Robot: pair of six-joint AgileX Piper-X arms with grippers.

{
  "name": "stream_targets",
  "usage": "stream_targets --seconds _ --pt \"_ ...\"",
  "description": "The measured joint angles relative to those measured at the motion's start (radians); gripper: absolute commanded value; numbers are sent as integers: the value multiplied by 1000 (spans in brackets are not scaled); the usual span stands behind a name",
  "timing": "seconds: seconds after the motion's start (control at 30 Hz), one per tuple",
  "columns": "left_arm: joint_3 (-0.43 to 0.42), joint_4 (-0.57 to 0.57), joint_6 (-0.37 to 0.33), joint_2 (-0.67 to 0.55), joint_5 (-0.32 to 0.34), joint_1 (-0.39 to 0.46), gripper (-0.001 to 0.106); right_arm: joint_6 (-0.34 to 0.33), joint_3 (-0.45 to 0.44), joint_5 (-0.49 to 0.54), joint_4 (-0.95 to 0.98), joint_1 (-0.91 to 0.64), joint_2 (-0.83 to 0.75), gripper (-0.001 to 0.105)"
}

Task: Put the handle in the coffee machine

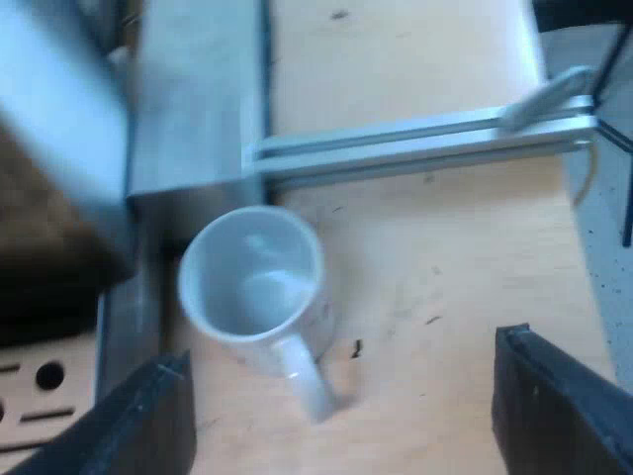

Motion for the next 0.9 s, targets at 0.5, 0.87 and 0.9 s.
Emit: stream_targets --seconds 0.5,0.87,0.9 --pt "0 -8 34 -166 0 0 86 -142 0 -87 8 -154 -282 64" --pt "38 -53 71 -398 0 0 86 -159 14 -94 45 -154 -542 64" --pt "45 -53 71 -410 0 0 86 -159 26 -97 46 -154 -571 64"
